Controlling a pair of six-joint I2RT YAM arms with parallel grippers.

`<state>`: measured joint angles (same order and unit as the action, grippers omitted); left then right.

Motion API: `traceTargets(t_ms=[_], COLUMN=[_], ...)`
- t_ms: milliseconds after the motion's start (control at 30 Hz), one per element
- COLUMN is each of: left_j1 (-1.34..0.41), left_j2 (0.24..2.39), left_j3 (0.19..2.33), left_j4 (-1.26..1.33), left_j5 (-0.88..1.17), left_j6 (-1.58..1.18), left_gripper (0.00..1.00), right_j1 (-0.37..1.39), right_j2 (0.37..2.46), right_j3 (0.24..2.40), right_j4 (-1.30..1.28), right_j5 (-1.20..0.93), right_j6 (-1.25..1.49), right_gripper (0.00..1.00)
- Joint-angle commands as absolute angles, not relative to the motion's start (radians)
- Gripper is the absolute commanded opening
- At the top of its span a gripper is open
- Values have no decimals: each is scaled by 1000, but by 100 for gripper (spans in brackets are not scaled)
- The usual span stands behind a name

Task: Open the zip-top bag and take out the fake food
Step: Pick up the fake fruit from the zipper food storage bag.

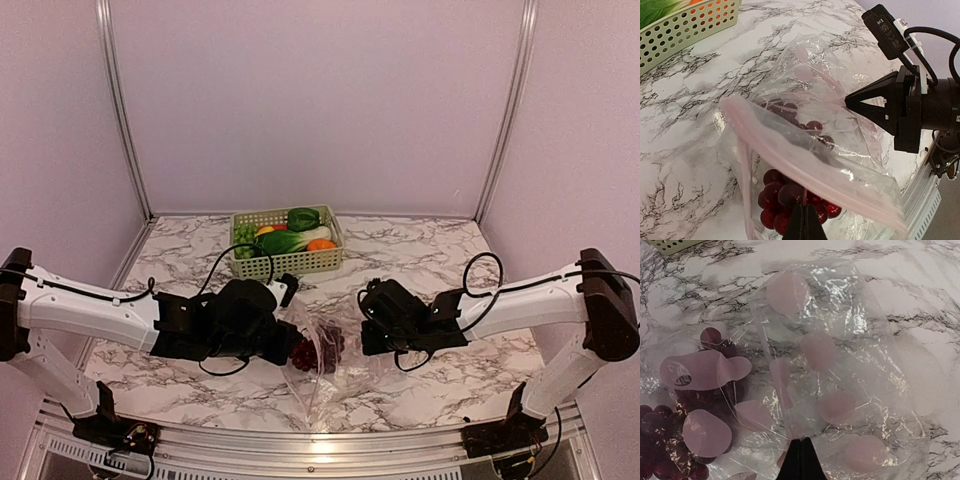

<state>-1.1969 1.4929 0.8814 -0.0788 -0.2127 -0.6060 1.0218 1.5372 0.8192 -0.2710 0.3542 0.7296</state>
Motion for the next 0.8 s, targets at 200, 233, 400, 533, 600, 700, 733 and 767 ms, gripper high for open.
traceTargets(t_ms=[200, 233, 400, 533, 600, 700, 733, 767], left_j1=[-1200, -1200, -1200, -1200, -1200, -1200, -1200, -1200], left_j2=[1353, 1340, 1280, 1235, 1224, 1214, 1210, 1204], left_j3=[751, 741, 676, 633, 626, 623, 624, 624], left_j4=[96, 118, 229, 306, 331, 356, 362, 367], left_j5=[-145, -132, -68, -18, -6, 19, 23, 23], left_j6=[-550, -544, -513, -506, -504, -507, -510, -513], left_gripper=[0, 0, 0, 0, 0, 0, 0, 0], right_j1=[989, 988, 988, 986, 987, 987, 986, 986], right_j2=[1584, 1591, 1616, 1629, 1638, 1644, 1643, 1640], right_j3=[859, 861, 865, 869, 875, 878, 877, 877], right_j4=[-256, -254, -242, -243, -247, -246, -245, -245], right_j5=[366, 367, 374, 381, 379, 380, 381, 383], right_j6=[763, 768, 788, 795, 798, 801, 801, 802], right_gripper=[0, 0, 0, 0, 0, 0, 0, 0])
